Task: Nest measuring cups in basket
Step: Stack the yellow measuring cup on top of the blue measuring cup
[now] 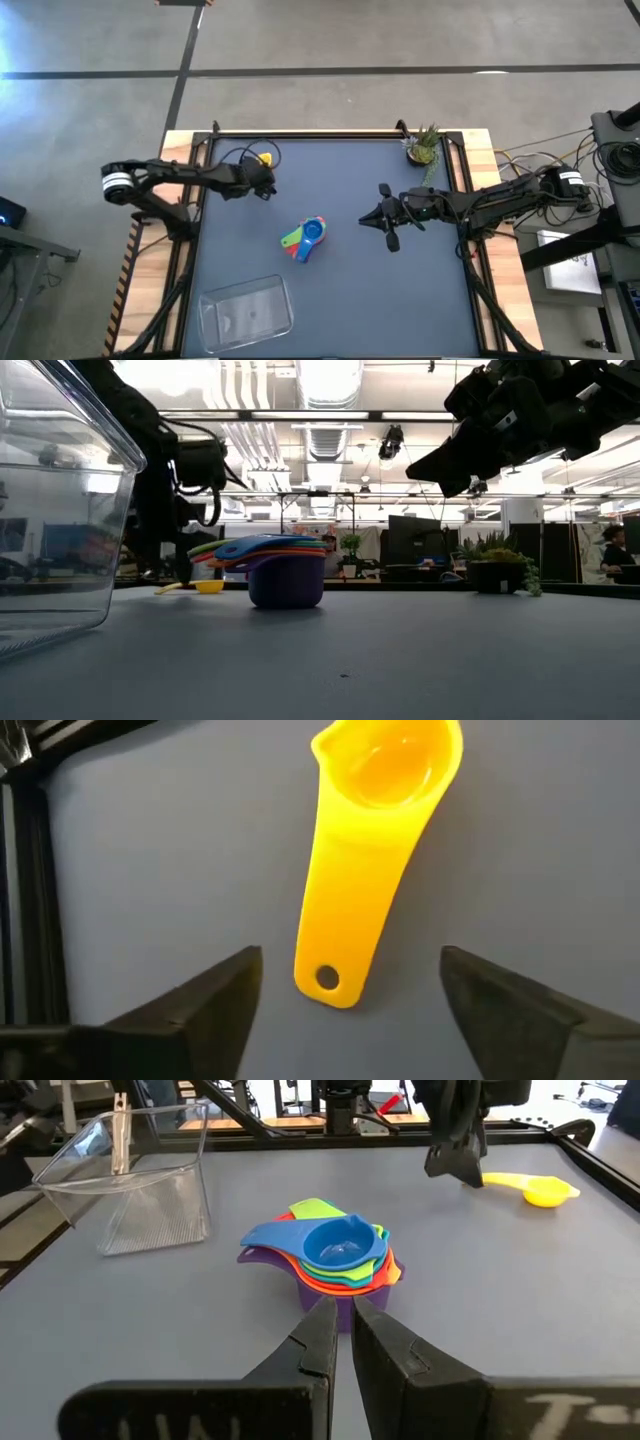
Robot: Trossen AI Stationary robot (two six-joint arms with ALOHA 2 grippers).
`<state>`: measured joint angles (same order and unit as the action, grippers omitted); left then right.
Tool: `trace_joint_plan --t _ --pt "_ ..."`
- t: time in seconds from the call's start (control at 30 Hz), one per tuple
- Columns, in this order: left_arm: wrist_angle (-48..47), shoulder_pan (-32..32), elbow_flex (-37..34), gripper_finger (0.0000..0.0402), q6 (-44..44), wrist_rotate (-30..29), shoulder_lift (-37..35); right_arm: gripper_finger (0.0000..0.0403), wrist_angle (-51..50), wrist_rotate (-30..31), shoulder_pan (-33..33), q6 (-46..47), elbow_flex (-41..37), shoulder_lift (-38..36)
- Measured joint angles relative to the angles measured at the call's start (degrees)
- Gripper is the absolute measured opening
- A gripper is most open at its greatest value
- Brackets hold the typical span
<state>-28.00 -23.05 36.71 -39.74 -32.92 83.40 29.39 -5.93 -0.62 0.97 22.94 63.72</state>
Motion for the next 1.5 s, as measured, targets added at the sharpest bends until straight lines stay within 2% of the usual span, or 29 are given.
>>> trace_joint_plan --t 0.13,0.33,0.5,0.7,0.9,1.1,1.4,1.5 --pt "1.5 -0.9 0.3 0.0317 1.7 1.1 3.0 0.0023 0.0 0.0 0.0 0.0 0.0 0.0" --pt "2.4 -3.3 2.5 0.0319 4.7 2.6 7.6 0.0023 0.0 0.0 0.0 0.5 0.0 0.0" --pt "2.6 -4.7 4.0 0.0319 6.2 3.3 8.3 0.0023 -0.4 0.0 0.0 0.5 0.0 0.0" --pt "3.1 -8.3 3.6 0.0314 7.8 10.7 7.6 0.0023 -0.4 0.0 0.0 0.2 0.0 0.0" --pt "4.1 -10.6 3.3 0.0298 9.5 14.4 7.6 0.0023 -0.4 0.0 0.0 -0.1 0.0 0.0" --pt "5.0 -10.7 3.3 0.0258 10.9 16.4 7.6 0.0023 -0.4 0.0 0.0 0.0 0.0 0.0" --pt "5.9 -10.6 3.4 0.0142 11.4 17.4 7.7 0.0023 -0.4 0.0 0.0 0.6 0.0 0.0" --pt "5.8 -10.5 3.4 0.0125 11.2 17.3 7.7 0.0023 -0.4 0.0 0.0 0.6 0.0 0.0"
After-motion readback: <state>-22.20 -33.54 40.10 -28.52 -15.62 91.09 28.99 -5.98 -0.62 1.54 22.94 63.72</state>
